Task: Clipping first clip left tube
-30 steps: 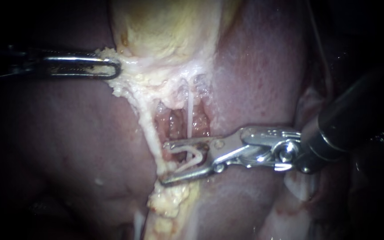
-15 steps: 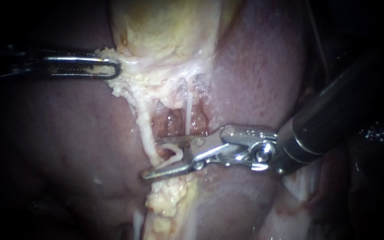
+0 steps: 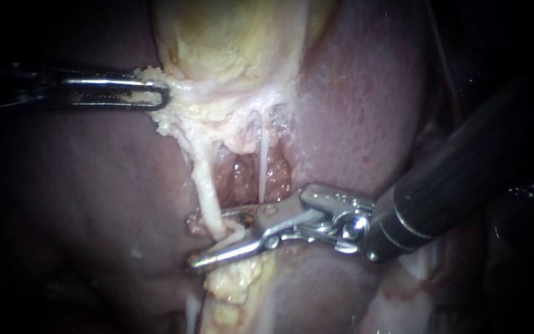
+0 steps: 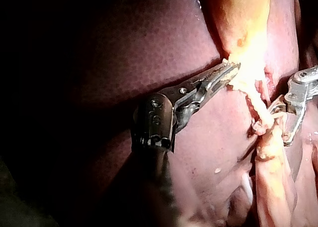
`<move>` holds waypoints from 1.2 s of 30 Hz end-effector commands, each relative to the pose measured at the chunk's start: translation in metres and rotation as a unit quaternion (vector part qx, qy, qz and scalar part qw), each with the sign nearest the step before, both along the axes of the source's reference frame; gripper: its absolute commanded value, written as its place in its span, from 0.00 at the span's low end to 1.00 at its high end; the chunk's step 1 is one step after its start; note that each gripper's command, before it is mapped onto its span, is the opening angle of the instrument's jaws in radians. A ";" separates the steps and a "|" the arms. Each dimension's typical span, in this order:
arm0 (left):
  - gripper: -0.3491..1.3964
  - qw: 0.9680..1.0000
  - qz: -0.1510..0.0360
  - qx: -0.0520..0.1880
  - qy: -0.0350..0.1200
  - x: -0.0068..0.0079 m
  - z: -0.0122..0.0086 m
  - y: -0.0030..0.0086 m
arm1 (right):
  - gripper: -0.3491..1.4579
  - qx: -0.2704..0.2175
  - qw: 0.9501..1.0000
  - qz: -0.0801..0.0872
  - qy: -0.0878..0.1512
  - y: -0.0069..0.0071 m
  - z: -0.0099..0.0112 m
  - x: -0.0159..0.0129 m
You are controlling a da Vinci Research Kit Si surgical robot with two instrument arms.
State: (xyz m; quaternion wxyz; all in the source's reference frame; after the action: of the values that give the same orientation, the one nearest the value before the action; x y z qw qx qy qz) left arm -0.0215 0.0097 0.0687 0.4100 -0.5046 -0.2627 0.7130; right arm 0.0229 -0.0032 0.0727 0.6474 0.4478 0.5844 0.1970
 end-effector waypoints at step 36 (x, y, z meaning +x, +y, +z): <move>0.00 1.000 0.000 0.000 0.000 0.0000 0.0001 0.0000 | 0.46 0.020 1.000 0.006 0.022 0.0002 -0.0065 0.0016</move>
State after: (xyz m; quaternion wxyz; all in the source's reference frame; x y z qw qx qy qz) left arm -0.0215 0.0097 0.0688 0.4105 -0.5042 -0.2622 0.7131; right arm 0.0245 -0.0029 0.0659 0.6224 0.4625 0.5981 0.2025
